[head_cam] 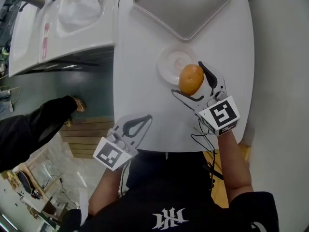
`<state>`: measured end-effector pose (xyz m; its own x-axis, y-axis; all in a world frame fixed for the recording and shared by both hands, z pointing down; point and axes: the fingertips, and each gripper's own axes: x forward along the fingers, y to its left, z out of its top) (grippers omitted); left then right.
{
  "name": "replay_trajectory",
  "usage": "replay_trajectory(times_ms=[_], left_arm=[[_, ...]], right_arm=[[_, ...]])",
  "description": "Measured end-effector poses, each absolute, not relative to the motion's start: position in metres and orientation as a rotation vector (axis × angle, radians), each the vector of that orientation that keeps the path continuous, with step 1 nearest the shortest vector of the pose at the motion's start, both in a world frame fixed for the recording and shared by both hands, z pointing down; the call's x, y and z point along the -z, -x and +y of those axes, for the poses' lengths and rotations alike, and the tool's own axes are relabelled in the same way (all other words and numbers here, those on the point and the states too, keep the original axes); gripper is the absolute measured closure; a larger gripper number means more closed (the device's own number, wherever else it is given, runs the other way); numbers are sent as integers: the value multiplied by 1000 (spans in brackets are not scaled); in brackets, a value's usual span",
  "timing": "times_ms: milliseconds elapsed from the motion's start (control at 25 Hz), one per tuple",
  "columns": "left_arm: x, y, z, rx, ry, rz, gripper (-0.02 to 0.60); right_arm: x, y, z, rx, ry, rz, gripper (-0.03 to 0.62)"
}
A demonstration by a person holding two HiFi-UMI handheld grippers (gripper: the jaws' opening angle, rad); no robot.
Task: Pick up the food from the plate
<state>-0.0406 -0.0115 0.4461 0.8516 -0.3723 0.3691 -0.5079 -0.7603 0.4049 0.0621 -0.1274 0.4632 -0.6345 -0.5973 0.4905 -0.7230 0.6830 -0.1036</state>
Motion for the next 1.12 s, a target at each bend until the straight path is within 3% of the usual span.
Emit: replay_trajectory(times_ms=[840, 1120], left_arm=[[-350, 87, 145, -139, -2834, -531, 578], [-270, 65, 165, -81, -3001, -558, 578]], right_arm=[[-288, 15, 95, -278, -1101, -2703, 89], [-207, 10, 136, -24, -1041, -2803, 89]])
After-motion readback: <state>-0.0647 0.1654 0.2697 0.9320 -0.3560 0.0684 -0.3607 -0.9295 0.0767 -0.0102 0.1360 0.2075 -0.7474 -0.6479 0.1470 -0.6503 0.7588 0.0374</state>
